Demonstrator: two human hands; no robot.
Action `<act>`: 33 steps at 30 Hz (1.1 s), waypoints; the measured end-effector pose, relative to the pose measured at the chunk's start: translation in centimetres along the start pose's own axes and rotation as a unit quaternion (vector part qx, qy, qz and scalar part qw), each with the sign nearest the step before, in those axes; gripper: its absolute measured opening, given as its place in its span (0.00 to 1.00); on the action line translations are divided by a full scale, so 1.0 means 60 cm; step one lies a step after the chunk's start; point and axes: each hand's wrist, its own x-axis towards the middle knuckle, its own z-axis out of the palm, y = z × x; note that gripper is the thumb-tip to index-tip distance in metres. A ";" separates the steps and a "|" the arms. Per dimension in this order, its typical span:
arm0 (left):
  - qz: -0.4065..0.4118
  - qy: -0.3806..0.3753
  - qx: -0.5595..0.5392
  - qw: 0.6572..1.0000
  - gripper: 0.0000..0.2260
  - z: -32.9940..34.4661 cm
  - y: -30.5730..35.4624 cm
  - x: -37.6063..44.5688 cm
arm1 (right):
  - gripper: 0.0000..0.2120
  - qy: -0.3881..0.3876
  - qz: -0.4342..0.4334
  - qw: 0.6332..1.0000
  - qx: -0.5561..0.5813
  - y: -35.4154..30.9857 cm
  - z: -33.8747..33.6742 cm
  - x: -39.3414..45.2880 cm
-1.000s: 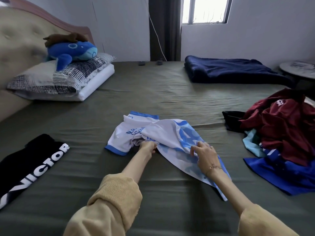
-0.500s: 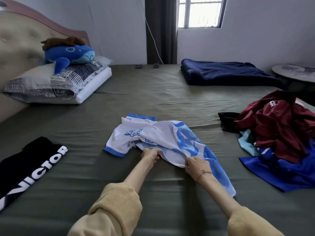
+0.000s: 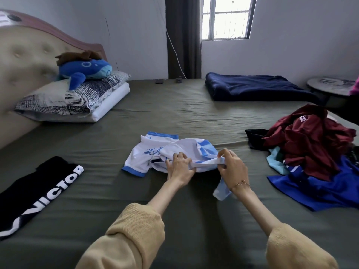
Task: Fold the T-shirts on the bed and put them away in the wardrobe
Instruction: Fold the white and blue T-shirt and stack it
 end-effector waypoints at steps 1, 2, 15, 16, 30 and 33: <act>0.001 0.011 -0.002 1.000 0.13 -0.005 0.001 -0.003 | 0.08 0.020 0.014 1.000 -0.011 -0.001 -0.005 -0.001; 0.003 0.014 -0.001 1.000 0.11 -0.011 0.000 -0.007 | 0.08 0.038 0.029 0.999 -0.015 -0.002 -0.010 0.000; -0.015 0.099 0.048 0.994 0.14 -0.080 -0.048 -0.031 | 0.08 0.063 0.154 0.982 -0.086 0.032 -0.046 0.007; -0.022 0.077 0.023 0.997 0.16 -0.081 -0.046 -0.032 | 0.08 0.058 0.162 0.981 -0.086 0.033 -0.047 0.006; -0.033 -0.300 -0.635 0.711 0.14 -0.094 0.093 -0.017 | 0.21 -0.218 0.115 0.916 0.316 0.002 -0.033 -0.009; -0.015 -0.304 -0.656 0.690 0.22 -0.084 0.075 -0.013 | 0.16 -0.205 0.157 0.869 0.423 0.013 -0.041 -0.006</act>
